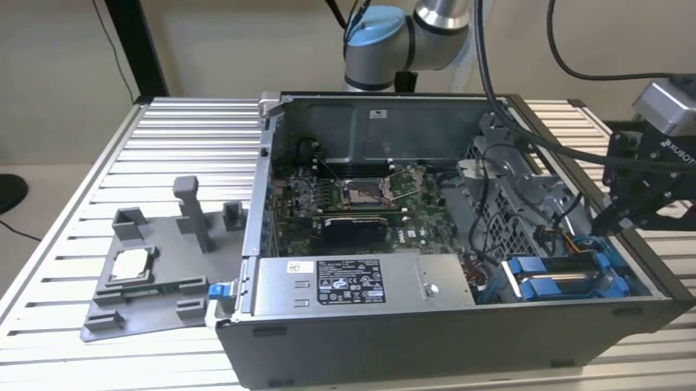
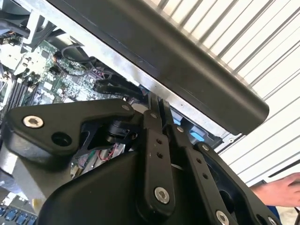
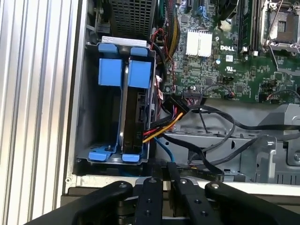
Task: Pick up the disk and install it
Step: 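Insert the second disk wire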
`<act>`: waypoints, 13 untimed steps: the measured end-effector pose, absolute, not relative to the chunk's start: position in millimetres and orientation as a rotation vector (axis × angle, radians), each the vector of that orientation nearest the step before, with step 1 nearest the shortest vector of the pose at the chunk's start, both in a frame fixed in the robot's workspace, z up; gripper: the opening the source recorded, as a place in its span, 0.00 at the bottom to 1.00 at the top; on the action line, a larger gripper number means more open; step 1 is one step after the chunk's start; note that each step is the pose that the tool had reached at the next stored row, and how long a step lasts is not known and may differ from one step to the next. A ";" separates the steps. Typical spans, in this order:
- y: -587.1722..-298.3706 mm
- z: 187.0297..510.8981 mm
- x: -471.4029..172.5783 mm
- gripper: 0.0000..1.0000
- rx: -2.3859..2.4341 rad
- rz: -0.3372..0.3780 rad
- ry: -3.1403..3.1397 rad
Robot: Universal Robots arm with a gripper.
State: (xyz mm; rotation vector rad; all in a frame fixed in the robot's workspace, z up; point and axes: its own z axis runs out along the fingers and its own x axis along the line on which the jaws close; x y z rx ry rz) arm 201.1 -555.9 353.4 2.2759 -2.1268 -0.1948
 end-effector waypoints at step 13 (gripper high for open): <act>-566.8 363.2 148.7 0.00 2.278 -0.192 -2.128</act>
